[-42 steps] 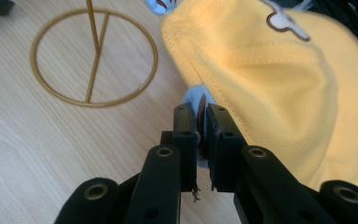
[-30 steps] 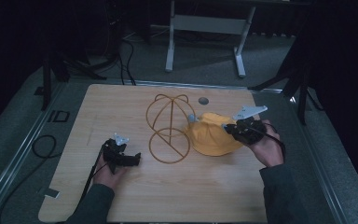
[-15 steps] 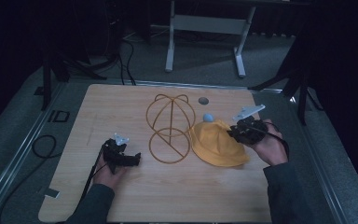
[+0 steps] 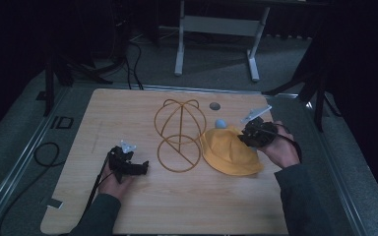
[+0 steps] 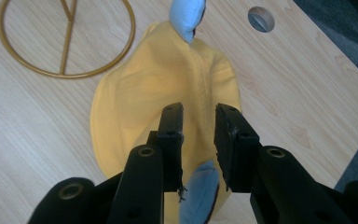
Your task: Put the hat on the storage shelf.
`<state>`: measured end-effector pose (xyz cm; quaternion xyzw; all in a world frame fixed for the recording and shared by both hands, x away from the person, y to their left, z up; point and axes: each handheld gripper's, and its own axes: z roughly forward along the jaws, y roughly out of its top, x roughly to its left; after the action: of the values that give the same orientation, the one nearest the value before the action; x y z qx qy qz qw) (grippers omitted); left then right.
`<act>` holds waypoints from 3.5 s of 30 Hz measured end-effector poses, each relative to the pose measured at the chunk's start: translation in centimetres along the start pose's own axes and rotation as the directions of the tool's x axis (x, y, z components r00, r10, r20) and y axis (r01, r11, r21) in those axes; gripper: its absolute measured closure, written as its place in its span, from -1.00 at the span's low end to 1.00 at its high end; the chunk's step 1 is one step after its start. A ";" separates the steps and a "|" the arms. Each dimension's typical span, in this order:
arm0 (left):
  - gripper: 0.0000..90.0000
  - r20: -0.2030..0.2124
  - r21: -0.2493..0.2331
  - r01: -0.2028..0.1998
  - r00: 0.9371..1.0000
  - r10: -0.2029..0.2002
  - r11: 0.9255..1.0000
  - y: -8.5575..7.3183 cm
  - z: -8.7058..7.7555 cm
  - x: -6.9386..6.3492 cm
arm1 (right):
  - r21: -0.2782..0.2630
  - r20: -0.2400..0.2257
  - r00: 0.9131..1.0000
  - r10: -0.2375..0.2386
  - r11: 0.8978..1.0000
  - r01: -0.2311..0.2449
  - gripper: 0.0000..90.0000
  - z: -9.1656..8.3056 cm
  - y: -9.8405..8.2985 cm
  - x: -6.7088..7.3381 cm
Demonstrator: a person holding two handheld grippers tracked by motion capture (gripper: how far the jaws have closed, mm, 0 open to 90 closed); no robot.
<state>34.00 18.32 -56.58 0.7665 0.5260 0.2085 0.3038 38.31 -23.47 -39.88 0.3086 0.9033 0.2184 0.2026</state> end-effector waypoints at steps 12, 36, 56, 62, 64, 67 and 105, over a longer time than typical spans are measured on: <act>-1.00 0.000 0.000 0.000 1.000 0.000 1.000 0.0 0.0 0.0 | 0.065 -0.007 0.999 -0.040 0.997 0.040 0.58 0.8 1.4 -0.4; -1.00 -0.001 -0.002 0.000 1.000 0.000 1.000 0.0 0.0 0.0 | 0.213 -0.100 0.993 -0.056 0.974 0.076 0.44 3.1 3.3 -1.3; -1.00 -0.001 -0.001 -0.001 1.000 0.001 1.000 0.0 0.0 0.0 | 0.326 -0.152 0.987 -0.056 0.940 0.104 0.69 5.8 4.2 -1.6; -1.00 -0.001 0.000 -0.002 1.000 0.002 1.000 0.0 0.0 0.0 | 0.338 -0.135 0.988 -0.077 0.934 0.119 0.83 5.9 4.1 -1.4; -1.00 0.000 -0.001 0.000 1.000 0.000 1.000 0.0 0.0 0.0 | 0.337 -0.127 0.989 -0.081 0.934 0.119 0.84 5.8 4.1 -1.3; -1.00 0.000 -0.001 0.000 1.000 0.000 1.000 0.0 0.0 0.0 | 0.328 -0.113 0.990 -0.079 0.938 0.112 0.85 5.5 4.1 -1.4; -1.00 0.000 0.000 0.000 1.000 0.000 1.000 0.0 0.0 0.0 | 0.021 0.015 1.000 0.011 1.000 -0.012 0.87 -0.1 2.3 -1.8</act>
<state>34.00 18.32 -56.58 0.7664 0.5261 0.2084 0.3038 40.59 -23.02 -38.20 0.3174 0.9023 0.2078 0.2048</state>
